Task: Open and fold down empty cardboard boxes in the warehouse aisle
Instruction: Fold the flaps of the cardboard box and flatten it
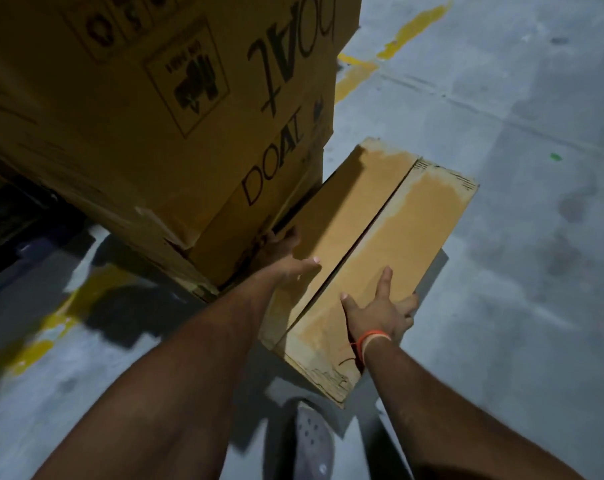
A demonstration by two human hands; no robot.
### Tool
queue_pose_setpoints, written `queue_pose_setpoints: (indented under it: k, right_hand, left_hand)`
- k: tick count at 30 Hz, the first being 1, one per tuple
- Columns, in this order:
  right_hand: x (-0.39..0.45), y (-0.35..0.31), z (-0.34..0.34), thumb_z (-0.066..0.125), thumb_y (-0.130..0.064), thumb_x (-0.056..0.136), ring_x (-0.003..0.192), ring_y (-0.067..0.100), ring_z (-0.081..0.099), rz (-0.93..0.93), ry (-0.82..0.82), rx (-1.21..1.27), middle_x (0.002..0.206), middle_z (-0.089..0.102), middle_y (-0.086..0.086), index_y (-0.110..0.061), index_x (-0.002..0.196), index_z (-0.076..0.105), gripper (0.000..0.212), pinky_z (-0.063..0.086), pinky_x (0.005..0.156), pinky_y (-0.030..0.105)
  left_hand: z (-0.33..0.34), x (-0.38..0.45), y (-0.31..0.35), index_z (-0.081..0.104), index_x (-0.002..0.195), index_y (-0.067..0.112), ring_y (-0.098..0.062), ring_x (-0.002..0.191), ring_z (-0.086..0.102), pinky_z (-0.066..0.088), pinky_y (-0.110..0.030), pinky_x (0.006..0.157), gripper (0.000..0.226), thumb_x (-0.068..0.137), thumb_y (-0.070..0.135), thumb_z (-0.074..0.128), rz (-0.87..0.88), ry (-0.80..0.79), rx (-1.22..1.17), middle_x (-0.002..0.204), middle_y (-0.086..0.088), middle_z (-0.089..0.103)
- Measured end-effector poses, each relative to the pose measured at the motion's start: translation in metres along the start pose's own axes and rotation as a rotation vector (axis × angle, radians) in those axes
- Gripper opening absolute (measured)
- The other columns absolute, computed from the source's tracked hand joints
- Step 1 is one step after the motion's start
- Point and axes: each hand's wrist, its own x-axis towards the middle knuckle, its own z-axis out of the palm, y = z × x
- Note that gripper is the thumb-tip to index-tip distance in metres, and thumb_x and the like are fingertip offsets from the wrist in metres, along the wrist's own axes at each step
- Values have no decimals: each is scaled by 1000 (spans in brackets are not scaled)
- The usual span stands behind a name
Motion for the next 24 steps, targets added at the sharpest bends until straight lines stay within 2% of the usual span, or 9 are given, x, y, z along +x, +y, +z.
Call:
queue_pose_setpoints:
  k: [3,7,11,14,18,21,24]
  right_hand:
    - [2,5,6,66,-62,85,135,45,34,-52,51,-55,159,-3,18,-52,156,7,93,44,105,45]
    - [1,8,12,65,-65,83,132,42,41,-86,110,-35,158,1,15,-54,155,12,89,47,103,44]
    - [5,21,12,67,-67,79,127,41,52,-153,117,66,158,1,4,-58,151,16,89,47,106,44]
    - [5,29,2,72,-61,79,122,39,57,-131,59,133,160,-1,2,-59,151,19,89,46,108,41]
    - [-19,38,-10,77,-52,80,135,38,47,-148,-29,203,163,-4,4,-58,151,22,90,39,113,39]
    - [-71,50,-1,80,-47,80,137,41,42,-116,-120,236,163,-5,10,-58,152,17,96,35,115,39]
    - [-146,61,17,81,-40,81,130,44,47,-61,-167,233,160,-2,21,-54,155,11,102,35,111,30]
  left_hand:
    - [16,12,-2,-3,152,58,-45,148,3,21,-59,114,102,77,81,61,50,54,192,165,-6,-9]
    - [12,23,-8,-6,149,61,-46,143,10,27,-58,107,108,73,79,68,70,92,191,163,-11,-4]
    - [1,22,-9,-5,151,60,-49,146,14,23,-61,110,113,68,82,69,132,58,223,163,-21,4]
    - [4,13,-8,-4,151,61,-48,148,11,21,-62,114,113,66,85,68,131,63,246,164,-20,2]
    - [-3,-18,-14,1,154,57,-47,148,10,26,-61,113,112,69,82,69,167,49,311,163,-23,2]
    - [-6,-59,-38,-1,153,56,-49,148,10,28,-62,112,115,68,79,73,206,25,370,163,-24,4]
    - [-10,-108,-71,-1,150,60,-44,141,21,40,-57,101,113,69,73,77,228,30,403,156,-21,13]
